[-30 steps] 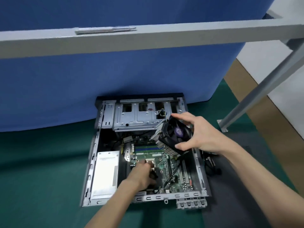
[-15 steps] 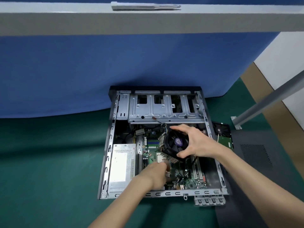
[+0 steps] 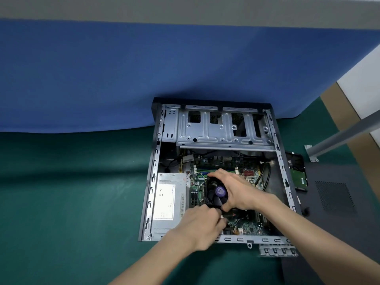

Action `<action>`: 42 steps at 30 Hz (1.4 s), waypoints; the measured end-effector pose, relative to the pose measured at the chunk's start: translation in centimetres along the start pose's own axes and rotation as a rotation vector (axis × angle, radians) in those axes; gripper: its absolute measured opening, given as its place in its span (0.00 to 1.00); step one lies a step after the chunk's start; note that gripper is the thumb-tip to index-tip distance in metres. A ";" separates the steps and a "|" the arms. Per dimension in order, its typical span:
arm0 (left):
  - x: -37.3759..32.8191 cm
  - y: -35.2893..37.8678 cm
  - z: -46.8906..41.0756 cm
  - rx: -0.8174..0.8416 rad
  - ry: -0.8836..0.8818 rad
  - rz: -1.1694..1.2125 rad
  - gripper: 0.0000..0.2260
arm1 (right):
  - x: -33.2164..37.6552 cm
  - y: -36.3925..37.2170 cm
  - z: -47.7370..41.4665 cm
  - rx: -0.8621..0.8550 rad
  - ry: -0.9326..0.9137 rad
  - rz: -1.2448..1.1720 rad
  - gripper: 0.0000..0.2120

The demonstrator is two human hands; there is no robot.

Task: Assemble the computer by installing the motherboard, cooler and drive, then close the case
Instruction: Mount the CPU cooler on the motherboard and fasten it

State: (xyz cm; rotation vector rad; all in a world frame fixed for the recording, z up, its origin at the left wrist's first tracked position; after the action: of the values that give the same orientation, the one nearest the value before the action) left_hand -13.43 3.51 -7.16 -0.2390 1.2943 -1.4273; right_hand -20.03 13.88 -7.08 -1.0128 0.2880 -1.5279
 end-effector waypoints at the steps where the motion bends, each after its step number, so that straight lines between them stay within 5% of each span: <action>1: -0.1 0.0 0.1 -0.021 0.010 -0.010 0.16 | 0.0 0.2 -0.1 -0.008 0.004 0.004 0.50; 19: -0.5 0.0 0.3 -0.121 0.038 -0.093 0.17 | 0.5 0.8 -0.2 -0.072 0.005 0.147 0.49; 37: -0.5 -0.2 0.3 -0.055 -0.001 -0.052 0.14 | -1.0 2.1 -0.6 -0.081 -0.080 0.263 0.49; 42: -0.6 -1.1 0.0 -0.041 -0.068 0.148 0.15 | -1.0 1.0 -0.2 -0.125 -0.092 0.045 0.45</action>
State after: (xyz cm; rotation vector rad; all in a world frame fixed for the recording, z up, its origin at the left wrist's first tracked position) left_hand -13.87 3.69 -5.98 -0.2129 1.2603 -1.2587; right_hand -19.59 14.52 -8.29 -1.1645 0.3422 -1.4322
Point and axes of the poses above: each hand's wrist, its own z-axis away from the middle knuckle, its own y-axis out of the palm, x = y × z, the point moved 5 cm from there along -z, towards the middle knuckle, and after that the axes turned 2 degrees about -z, right-handed, at the moved point
